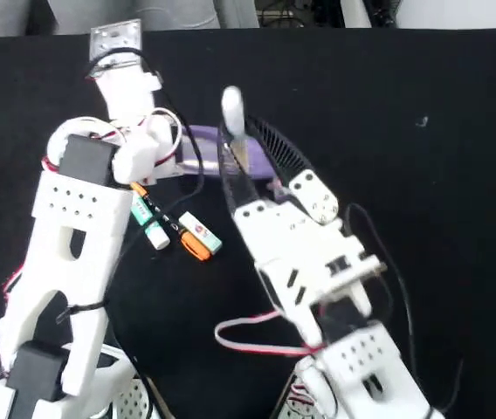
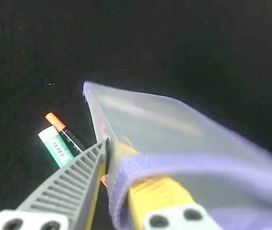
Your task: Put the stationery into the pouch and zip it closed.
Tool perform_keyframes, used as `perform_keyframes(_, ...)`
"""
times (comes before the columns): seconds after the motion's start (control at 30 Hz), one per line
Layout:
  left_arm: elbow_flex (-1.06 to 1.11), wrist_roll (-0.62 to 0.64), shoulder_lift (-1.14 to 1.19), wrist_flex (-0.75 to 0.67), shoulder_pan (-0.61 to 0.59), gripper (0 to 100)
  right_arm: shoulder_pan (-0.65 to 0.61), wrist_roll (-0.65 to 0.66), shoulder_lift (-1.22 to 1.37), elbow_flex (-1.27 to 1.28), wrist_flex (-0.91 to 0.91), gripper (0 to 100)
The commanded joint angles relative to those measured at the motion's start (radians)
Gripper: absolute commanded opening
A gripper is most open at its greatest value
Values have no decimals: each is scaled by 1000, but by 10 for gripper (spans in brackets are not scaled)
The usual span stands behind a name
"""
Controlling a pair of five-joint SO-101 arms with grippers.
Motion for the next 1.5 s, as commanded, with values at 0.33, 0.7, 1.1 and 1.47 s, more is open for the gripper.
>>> perform_keyframes(0.33,-4,-8,-3,-32,-22,29,40,-8,122,128,-103,11)
perform_keyframes(0.7,-4,-8,-2,-29,1,29,-41,26,-314,153,49,11)
perform_keyframes(1.1,5,-11,-2,-25,38,29,-80,166,-147,145,-155,11)
perform_keyframes(1.47,-4,-6,-2,-32,-38,29,-9,163,82,272,-359,11)
